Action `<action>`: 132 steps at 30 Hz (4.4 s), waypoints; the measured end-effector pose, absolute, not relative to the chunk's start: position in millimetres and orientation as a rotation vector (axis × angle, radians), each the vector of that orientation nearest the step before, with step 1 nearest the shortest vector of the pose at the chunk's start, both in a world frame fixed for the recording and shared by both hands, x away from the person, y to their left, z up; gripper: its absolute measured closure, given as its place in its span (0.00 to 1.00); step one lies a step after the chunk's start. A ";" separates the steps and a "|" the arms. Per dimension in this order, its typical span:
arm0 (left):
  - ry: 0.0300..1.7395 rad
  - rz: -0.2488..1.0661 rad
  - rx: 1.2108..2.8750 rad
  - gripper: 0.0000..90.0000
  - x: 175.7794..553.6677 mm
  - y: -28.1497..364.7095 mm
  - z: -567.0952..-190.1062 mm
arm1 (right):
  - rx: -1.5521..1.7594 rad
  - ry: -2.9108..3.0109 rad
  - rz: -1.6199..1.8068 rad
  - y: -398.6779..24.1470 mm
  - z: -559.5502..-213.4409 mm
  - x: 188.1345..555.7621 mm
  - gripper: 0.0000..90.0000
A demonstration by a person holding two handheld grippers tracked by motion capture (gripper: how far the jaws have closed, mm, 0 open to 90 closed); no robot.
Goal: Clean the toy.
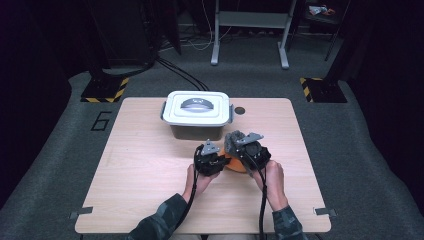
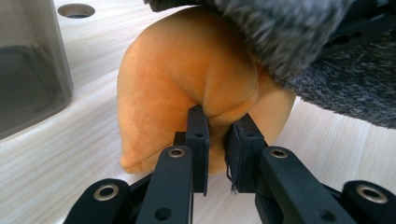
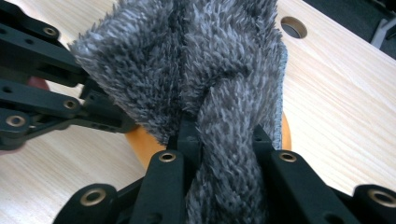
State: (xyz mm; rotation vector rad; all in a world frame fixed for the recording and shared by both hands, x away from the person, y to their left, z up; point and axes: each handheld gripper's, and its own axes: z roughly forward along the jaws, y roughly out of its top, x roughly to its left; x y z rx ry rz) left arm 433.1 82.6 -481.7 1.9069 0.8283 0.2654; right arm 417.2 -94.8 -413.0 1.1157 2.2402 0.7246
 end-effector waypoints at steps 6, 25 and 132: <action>0.832 0.258 1.906 0.89 434.7 83.2 -482.0 | 1.194 2.207 0.732 -113.8 -419.1 419.4 0.82; 0.860 0.215 1.890 0.89 437.7 86.3 -485.7 | 1.464 2.183 0.617 -166.8 -469.7 440.5 0.82; 0.781 0.260 1.902 0.93 430.0 82.6 -480.9 | 1.220 2.140 0.784 -133.1 -402.2 403.3 0.82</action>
